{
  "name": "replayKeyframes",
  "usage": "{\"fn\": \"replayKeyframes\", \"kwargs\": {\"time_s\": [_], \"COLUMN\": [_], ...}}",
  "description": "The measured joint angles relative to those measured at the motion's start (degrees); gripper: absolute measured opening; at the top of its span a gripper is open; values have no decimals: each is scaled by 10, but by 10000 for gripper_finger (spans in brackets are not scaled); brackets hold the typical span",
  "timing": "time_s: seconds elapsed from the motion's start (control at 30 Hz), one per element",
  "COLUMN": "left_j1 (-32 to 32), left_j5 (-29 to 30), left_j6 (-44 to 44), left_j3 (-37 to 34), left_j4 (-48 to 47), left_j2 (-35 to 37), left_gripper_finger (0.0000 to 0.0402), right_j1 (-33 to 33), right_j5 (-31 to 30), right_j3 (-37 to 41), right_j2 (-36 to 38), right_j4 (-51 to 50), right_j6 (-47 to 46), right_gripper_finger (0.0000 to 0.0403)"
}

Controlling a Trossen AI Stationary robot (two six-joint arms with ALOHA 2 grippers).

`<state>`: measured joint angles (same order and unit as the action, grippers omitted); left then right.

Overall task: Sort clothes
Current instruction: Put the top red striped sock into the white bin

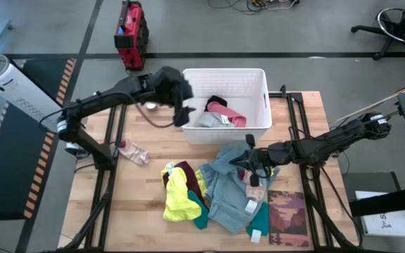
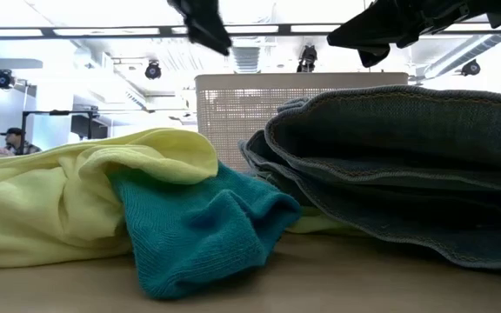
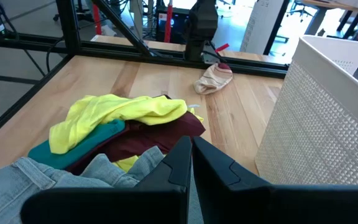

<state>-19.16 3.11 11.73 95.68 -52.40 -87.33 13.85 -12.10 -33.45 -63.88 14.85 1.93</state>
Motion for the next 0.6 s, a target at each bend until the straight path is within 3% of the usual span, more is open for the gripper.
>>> {"fn": "replayKeyframes", "kwargs": {"time_s": [0.2, 0.47, 0.6], "left_j1": [49, 98, 110], "left_j5": [54, 50, 10], "left_j6": [-101, -197, -268], "left_j3": [-69, -242, -318], "left_j4": [-57, -61, -62], "left_j2": [87, 229, 286], "left_gripper_finger": [208, 209, 214], "right_j1": [0, 2, 2], "right_j5": [0, 5, 5], "right_j3": [0, 0, 0], "right_j2": [0, 0, 0], "right_j4": [0, -1, -3], "right_j6": [0, -20, -19], "right_gripper_finger": [0, 0, 0]}}
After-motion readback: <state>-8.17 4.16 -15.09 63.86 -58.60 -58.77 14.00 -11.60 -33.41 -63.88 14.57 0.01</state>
